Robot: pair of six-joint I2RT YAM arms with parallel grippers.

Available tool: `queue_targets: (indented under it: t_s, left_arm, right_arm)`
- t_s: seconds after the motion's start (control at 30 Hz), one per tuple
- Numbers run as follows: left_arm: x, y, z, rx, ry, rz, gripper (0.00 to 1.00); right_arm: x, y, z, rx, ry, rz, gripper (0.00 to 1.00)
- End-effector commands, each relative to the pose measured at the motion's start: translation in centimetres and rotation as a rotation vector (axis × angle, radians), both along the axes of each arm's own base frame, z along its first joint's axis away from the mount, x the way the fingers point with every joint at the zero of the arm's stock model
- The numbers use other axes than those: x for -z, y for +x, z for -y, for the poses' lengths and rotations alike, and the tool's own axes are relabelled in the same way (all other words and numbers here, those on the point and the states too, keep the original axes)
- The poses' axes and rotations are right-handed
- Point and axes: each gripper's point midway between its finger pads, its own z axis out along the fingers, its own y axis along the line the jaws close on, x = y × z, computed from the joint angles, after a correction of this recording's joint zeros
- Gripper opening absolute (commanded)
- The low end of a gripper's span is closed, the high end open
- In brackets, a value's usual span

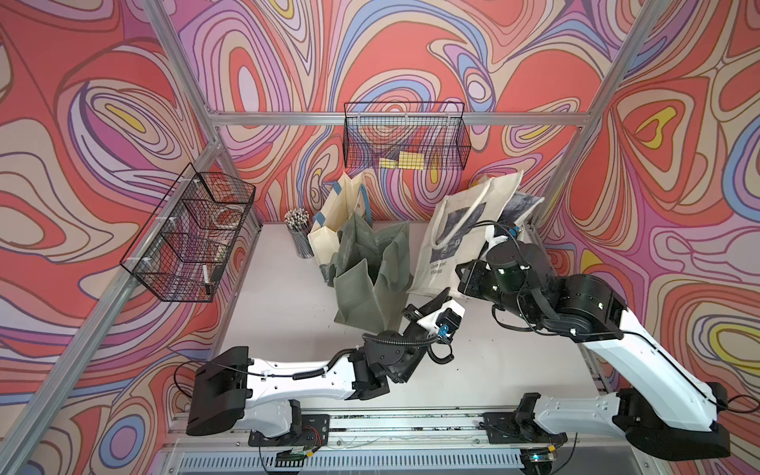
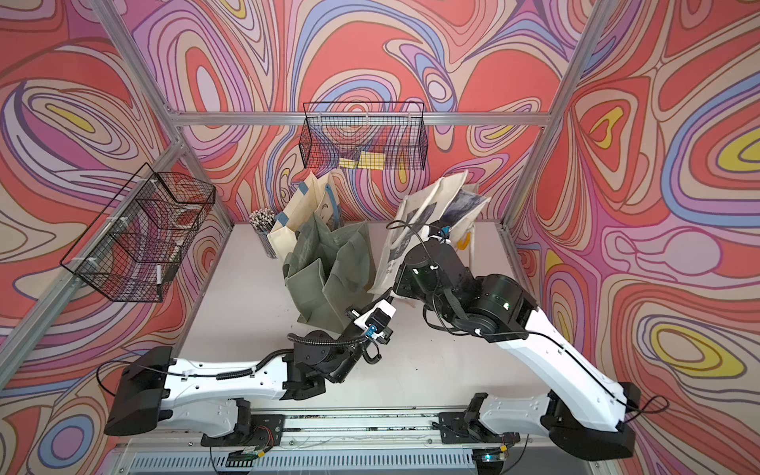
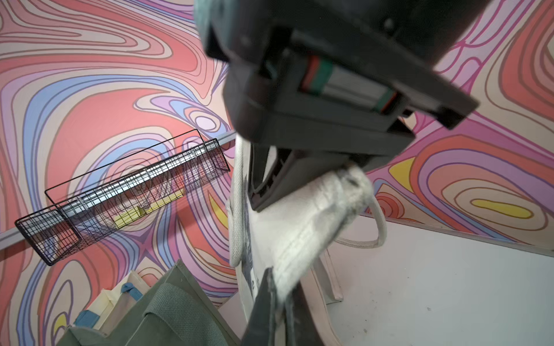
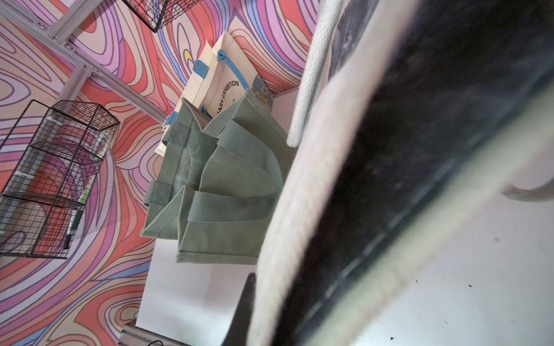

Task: Put away the canvas bag
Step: Press the canvas bag.

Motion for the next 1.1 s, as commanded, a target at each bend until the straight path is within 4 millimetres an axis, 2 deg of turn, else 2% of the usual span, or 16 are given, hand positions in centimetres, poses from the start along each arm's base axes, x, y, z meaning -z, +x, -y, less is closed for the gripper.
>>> queue_targets:
  t_s: [0.0, 0.1, 0.13, 0.2, 0.3, 0.4, 0.53, 0.6, 0.77, 0.9, 0.97, 1.0, 1.07]
  left_arm:
    - [0.2, -0.1, -0.7, 0.019, -0.013, -0.064, 0.0]
    - [0.6, 0.0, -0.4, 0.023, -0.005, -0.078, 0.03]
    - [0.8, 0.1, -0.4, 0.016, -0.005, -0.081, 0.09]
    - [1.1, 0.3, -0.2, -0.003, -0.008, -0.083, 0.3]
    - [1.4, 1.2, -0.3, -0.075, -0.008, -0.084, 0.5]
    - [1.4, 2.1, -0.6, -0.157, -0.031, -0.07, 0.61]
    - [0.4, 3.1, -0.6, -0.261, -0.073, -0.029, 0.64]
    - [-0.1, 3.5, -0.8, -0.312, -0.089, -0.01, 0.61]
    - [-0.1, 3.8, -0.8, -0.325, -0.082, -0.022, 0.42]
    - [0.7, 3.8, -0.9, -0.236, -0.01, -0.117, 0.14]
    - [1.2, 3.4, -0.8, -0.137, 0.029, -0.193, 0.0]
    - [1.2, 3.4, -1.0, -0.109, 0.039, -0.224, 0.0]
    - [1.3, 2.7, -1.2, -0.041, 0.076, -0.284, 0.0]
  right_arm:
    - [-3.2, 1.2, 1.8, 0.056, -0.041, 0.121, 0.0]
    - [-3.2, 1.4, 0.9, 0.042, -0.034, 0.093, 0.0]
    - [-3.3, 1.4, 0.8, 0.04, -0.031, 0.087, 0.0]
    - [-3.5, 1.4, 0.6, 0.04, -0.028, 0.076, 0.0]
    - [-3.6, 1.4, 0.9, 0.055, -0.023, 0.065, 0.0]
    - [-3.6, 1.3, 1.1, 0.07, -0.006, 0.06, 0.0]
    - [-3.2, 1.3, 0.7, 0.061, -0.007, 0.041, 0.0]
    - [-3.1, 1.3, 0.6, 0.057, -0.008, 0.033, 0.0]
    - [-3.4, 1.2, 0.9, 0.061, -0.007, 0.039, 0.0]
    - [-3.8, 0.9, 1.8, 0.073, 0.0, 0.054, 0.0]
    - [-3.6, 0.8, 2.3, 0.084, -0.01, 0.052, 0.0]
    - [-3.5, 0.7, 2.6, 0.089, -0.013, 0.054, 0.02]
    - [-3.4, 0.7, 3.0, 0.092, -0.024, 0.065, 0.17]
